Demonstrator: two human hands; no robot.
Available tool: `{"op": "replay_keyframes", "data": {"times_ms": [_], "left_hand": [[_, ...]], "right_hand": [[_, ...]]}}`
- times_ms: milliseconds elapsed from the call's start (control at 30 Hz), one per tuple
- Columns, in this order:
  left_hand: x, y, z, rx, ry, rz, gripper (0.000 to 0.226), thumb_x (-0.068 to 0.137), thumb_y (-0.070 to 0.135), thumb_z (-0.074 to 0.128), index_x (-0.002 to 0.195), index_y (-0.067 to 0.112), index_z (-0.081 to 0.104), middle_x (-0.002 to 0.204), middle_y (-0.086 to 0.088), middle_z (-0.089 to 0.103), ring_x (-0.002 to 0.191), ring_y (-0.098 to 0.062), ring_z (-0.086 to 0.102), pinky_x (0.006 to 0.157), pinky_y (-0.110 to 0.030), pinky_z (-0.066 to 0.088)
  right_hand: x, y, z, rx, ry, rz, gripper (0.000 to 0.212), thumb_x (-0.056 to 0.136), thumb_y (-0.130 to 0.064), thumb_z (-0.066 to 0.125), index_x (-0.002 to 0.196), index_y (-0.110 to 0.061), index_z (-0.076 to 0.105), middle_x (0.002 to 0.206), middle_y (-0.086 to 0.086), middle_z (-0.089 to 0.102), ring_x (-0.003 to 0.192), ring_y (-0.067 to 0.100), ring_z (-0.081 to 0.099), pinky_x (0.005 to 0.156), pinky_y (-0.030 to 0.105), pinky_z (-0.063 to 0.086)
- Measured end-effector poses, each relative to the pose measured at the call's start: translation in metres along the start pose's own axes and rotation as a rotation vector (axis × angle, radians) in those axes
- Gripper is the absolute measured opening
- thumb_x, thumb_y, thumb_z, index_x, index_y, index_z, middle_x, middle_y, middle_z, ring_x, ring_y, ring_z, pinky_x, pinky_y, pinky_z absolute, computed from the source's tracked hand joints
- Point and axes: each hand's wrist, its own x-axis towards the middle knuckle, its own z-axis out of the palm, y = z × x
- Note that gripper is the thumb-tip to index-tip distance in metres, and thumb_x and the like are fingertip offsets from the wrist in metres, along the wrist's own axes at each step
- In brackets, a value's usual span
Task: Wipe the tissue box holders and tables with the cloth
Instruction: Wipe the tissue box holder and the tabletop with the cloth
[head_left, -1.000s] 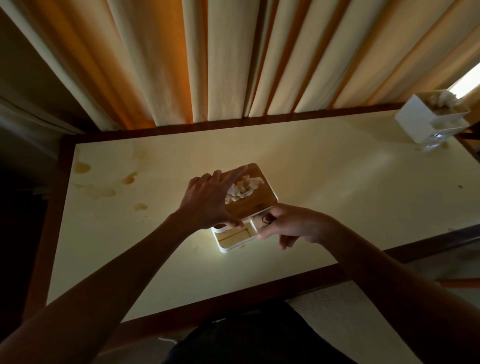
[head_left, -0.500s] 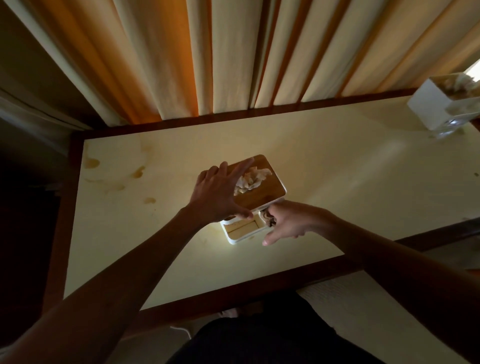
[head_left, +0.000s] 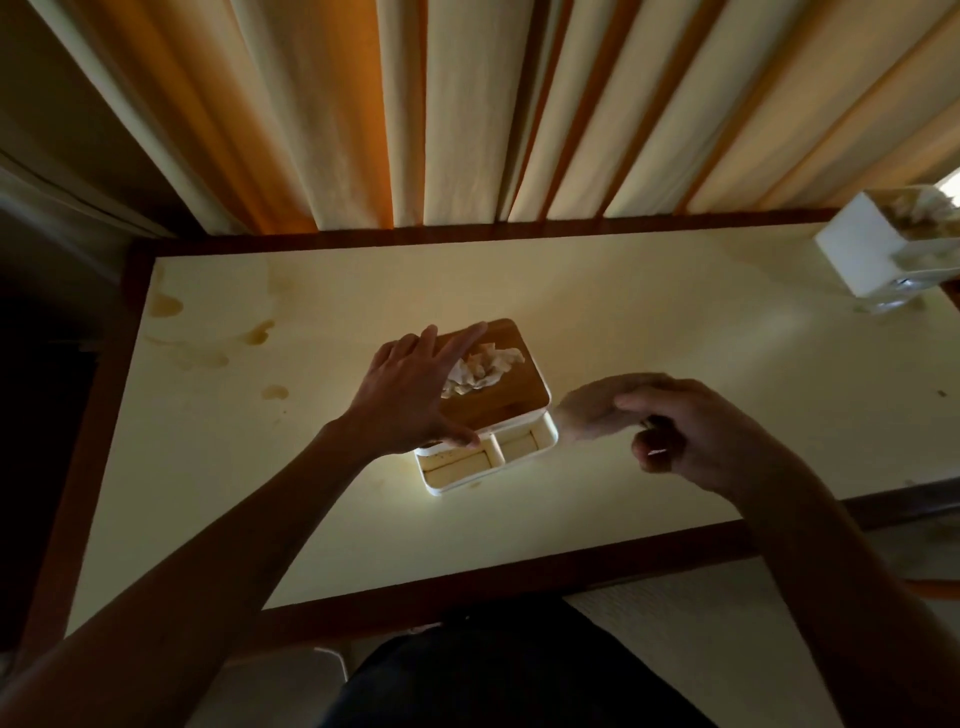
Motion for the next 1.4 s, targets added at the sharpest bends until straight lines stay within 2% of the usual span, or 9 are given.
{"op": "replay_keyframes", "data": {"times_ms": [267, 467, 567, 667, 867, 1000, 1100, 1267, 1400], "left_hand": [[-0.001, 0.007, -0.005, 0.004, -0.034, -0.036, 0.130, 0.054, 0.077, 0.075, 0.153, 0.041, -0.001, 0.147, -0.009, 0.037, 0.134, -0.030, 0.035, 0.112, -0.044, 0.028], [-0.004, 0.012, -0.010, -0.015, -0.074, -0.074, 0.129, 0.058, 0.070, 0.079, 0.154, 0.040, -0.002, 0.159, -0.011, 0.021, 0.144, -0.032, 0.022, 0.117, -0.042, 0.017], [-0.003, 0.014, -0.011, -0.008, -0.083, -0.082, 0.128, 0.059, 0.069, 0.079, 0.154, 0.041, -0.001, 0.159, -0.009, 0.020, 0.144, -0.031, 0.022, 0.118, -0.042, 0.016], [-0.003, 0.016, -0.011, -0.026, -0.080, -0.096, 0.127, 0.059, 0.066, 0.081, 0.154, 0.041, -0.001, 0.161, -0.009, 0.019, 0.146, -0.031, 0.018, 0.118, -0.042, 0.014], [-0.007, 0.024, -0.016, -0.088, -0.065, -0.109, 0.123, 0.061, 0.057, 0.085, 0.154, 0.038, 0.006, 0.159, -0.010, 0.022, 0.146, -0.030, 0.016, 0.117, -0.040, 0.013], [-0.011, 0.027, -0.017, -0.134, -0.040, -0.105, 0.117, 0.063, 0.051, 0.086, 0.153, 0.036, 0.011, 0.160, -0.009, 0.023, 0.146, -0.030, 0.015, 0.117, -0.040, 0.014], [-0.011, 0.025, -0.015, -0.139, -0.018, -0.106, 0.115, 0.063, 0.053, 0.086, 0.150, 0.039, 0.013, 0.158, -0.009, 0.027, 0.144, -0.030, 0.020, 0.115, -0.040, 0.017], [-0.010, 0.025, -0.015, -0.152, -0.004, -0.102, 0.116, 0.062, 0.049, 0.088, 0.152, 0.034, 0.017, 0.155, -0.010, 0.030, 0.139, -0.030, 0.024, 0.108, -0.032, 0.016], [-0.011, 0.020, -0.014, -0.171, -0.010, -0.083, 0.116, 0.056, 0.058, 0.084, 0.147, 0.041, 0.016, 0.156, -0.008, 0.029, 0.138, -0.024, 0.023, 0.105, -0.029, 0.015]], "right_hand": [[0.015, 0.034, 0.022, 0.705, 0.069, 0.340, 0.059, 0.077, -0.034, 0.076, 0.122, -0.001, 0.056, 0.114, 0.022, 0.058, 0.088, 0.028, 0.062, 0.050, 0.034, 0.060], [0.022, 0.049, 0.035, 0.697, -0.005, 0.204, 0.030, 0.071, -0.008, 0.071, 0.098, 0.002, 0.063, 0.095, 0.020, 0.062, 0.064, 0.019, 0.068, 0.049, 0.023, 0.058], [0.024, 0.051, 0.028, 0.786, 0.046, 0.189, 0.042, 0.056, -0.001, 0.084, 0.092, 0.002, 0.065, 0.089, 0.021, 0.066, 0.060, 0.022, 0.070, 0.047, 0.025, 0.058], [0.018, 0.055, 0.018, 0.817, 0.088, 0.177, 0.028, 0.084, -0.008, 0.068, 0.110, -0.001, 0.060, 0.109, 0.025, 0.065, 0.080, 0.031, 0.071, 0.054, 0.031, 0.061], [0.018, 0.074, 0.027, 0.243, 0.446, -0.396, 0.018, 0.097, -0.019, 0.066, 0.113, -0.015, 0.071, 0.103, 0.012, 0.076, 0.078, 0.026, 0.076, 0.066, 0.035, 0.063], [0.050, 0.112, 0.044, -0.619, 0.363, -1.028, 0.045, 0.085, -0.004, 0.072, 0.128, -0.002, 0.063, 0.127, 0.021, 0.066, 0.106, 0.025, 0.069, 0.086, 0.044, 0.060], [0.054, 0.129, 0.044, -0.943, 0.262, -1.040, 0.059, 0.072, 0.005, 0.080, 0.129, 0.003, 0.063, 0.141, 0.022, 0.055, 0.102, 0.029, 0.071, 0.080, 0.040, 0.062], [0.055, 0.118, 0.044, -1.227, 0.207, -1.001, 0.060, 0.079, -0.017, 0.079, 0.135, -0.009, 0.059, 0.136, 0.012, 0.062, 0.067, 0.028, 0.072, 0.048, 0.036, 0.057], [0.047, 0.076, 0.062, -1.514, 0.024, -0.657, 0.043, 0.092, -0.018, 0.061, 0.133, -0.025, 0.052, 0.126, -0.001, 0.064, 0.090, 0.033, 0.069, 0.068, 0.036, 0.049]]}}
